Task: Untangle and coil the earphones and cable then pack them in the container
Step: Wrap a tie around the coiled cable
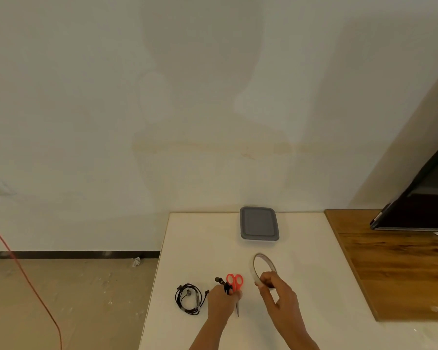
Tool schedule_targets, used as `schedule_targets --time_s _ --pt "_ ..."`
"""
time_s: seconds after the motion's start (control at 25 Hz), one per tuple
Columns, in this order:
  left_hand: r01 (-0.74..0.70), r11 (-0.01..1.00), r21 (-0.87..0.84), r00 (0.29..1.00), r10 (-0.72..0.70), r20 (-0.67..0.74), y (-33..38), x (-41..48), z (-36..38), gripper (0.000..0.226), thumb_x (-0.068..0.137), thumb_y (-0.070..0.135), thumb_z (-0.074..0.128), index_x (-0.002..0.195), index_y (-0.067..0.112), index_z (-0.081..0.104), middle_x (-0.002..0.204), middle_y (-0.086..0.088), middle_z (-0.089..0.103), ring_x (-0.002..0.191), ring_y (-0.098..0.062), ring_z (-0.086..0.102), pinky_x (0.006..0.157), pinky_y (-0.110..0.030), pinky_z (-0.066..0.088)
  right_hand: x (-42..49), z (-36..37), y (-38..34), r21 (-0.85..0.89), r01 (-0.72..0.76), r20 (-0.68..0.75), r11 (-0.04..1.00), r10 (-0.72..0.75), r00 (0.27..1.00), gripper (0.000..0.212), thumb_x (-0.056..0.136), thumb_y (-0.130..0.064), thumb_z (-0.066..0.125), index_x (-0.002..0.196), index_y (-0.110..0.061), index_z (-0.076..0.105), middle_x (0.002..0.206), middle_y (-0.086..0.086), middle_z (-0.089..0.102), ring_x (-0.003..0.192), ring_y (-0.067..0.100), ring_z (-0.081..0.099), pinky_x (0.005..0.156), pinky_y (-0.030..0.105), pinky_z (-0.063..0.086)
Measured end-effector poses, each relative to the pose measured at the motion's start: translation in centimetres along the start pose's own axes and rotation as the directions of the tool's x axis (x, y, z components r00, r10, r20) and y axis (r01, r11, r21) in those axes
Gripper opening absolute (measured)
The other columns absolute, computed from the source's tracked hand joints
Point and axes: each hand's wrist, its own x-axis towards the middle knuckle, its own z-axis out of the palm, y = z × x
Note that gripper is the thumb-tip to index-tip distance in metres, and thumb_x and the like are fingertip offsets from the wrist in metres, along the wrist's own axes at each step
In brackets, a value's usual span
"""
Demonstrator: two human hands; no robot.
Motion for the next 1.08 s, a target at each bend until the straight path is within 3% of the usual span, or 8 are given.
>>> schedule_targets --time_s 0.08,0.16,0.24,0.32,0.48,0.6,0.72,1.08 --pt "0.011 0.999 -0.048 0.999 -0.009 0.031 1.0 -0.7 -0.9 0.038 0.087 0.029 0.063 0.056 0.018 0.044 0.056 0.005 0.046 0.055 -0.010 0.042 0.054 -0.024 0.031 0.2 -0.2 -1.1 0.036 -0.007 0.001 0.999 0.007 1.000 0.016 0.090 -0.005 0.061 0.089 -0.022 0.061 0.086 -0.011 0.067 0.087 0.010 0.062 0.078 0.014 0.047" --pt "0.029 0.967 -0.253 0.998 -0.016 0.056 2.5 -2.0 -2.3 0.034 0.089 0.032 0.060 0.061 0.014 0.053 0.056 0.003 0.053 0.056 -0.012 0.048 0.059 -0.024 0.038 0.4 -0.7 -2.4 0.092 -0.012 0.011 0.996 0.011 1.000 0.015 0.092 -0.009 0.058 0.093 -0.024 0.060 0.089 -0.011 0.068 0.091 0.010 0.063 0.082 0.013 0.046" --pt "0.140 0.767 -0.626 0.981 -0.020 0.194 4.3 -3.7 -4.3 0.033 0.094 0.037 0.056 0.077 0.009 0.063 0.059 0.001 0.065 0.065 -0.016 0.061 0.076 -0.031 0.052 0.3 -1.5 -3.9 0.148 -0.004 0.053 0.989 -0.004 0.999 0.016 0.094 -0.011 0.055 0.093 -0.026 0.059 0.087 -0.010 0.069 0.092 0.007 0.064 0.082 0.008 0.044" --pt "0.202 0.554 -0.808 0.956 0.067 0.285 6.0 -5.3 -6.5 0.034 0.091 0.038 0.061 0.085 0.005 0.069 0.067 -0.005 0.072 0.068 -0.020 0.067 0.089 -0.040 0.053 0.1 -2.4 -5.7 0.161 0.002 0.148 0.987 -0.026 0.989 0.016 0.095 -0.009 0.053 0.093 -0.024 0.058 0.087 -0.012 0.068 0.091 0.006 0.064 0.082 0.007 0.043" --pt "0.059 0.574 -0.817 0.972 0.152 0.177 8.5 -9.5 -9.7 0.024 0.067 0.024 0.082 0.078 0.004 0.076 0.072 -0.011 0.061 0.072 -0.024 0.054 0.076 -0.035 0.047 -0.7 -4.1 -9.1 0.165 0.003 0.254 0.986 -0.046 0.966 0.022 0.089 0.004 0.052 0.090 -0.017 0.059 0.088 -0.008 0.066 0.088 0.006 0.060 0.079 0.008 0.044" --pt "-0.036 0.578 -0.815 0.987 0.148 0.062 9.7 -12.6 -10.4 0.013 0.075 0.016 0.079 0.075 0.006 0.071 0.079 -0.015 0.061 0.080 -0.027 0.056 0.076 -0.035 0.049 -0.9 -4.3 -13.1 0.281 -0.031 0.155 0.959 -0.013 0.988 0.009 0.092 -0.017 0.059 0.085 -0.017 0.065 0.084 -0.006 0.069 0.084 0.005 0.063 0.075 0.010 0.047" --pt "-0.130 0.560 -0.818 0.982 0.187 -0.027 11.1 -15.7 -11.1 0.013 0.080 0.017 0.074 0.081 0.005 0.070 0.076 -0.011 0.069 0.079 -0.024 0.065 0.073 -0.029 0.053 -1.0 -4.8 -16.9 0.331 -0.058 0.049 0.942 0.045 0.998 0.016 0.087 -0.033 0.064 0.080 -0.019 0.069 0.079 -0.006 0.072 0.083 0.003 0.065 0.074 0.012 0.048" --pt "-0.200 0.457 -0.866 0.965 0.247 -0.093 11.9 -21.8 -14.0 0.014 0.081 0.021 0.074 0.089 0.010 0.075 0.089 -0.007 0.076 0.090 -0.023 0.068 0.070 -0.026 0.050 -3.9 -7.8 -22.2 0.516 -0.041 0.130 0.856 -0.031 0.991 0.021 0.082 -0.043 0.064 0.080 -0.024 0.074 0.082 0.000 0.075 0.081 0.011 0.070 0.071 0.016 0.053"
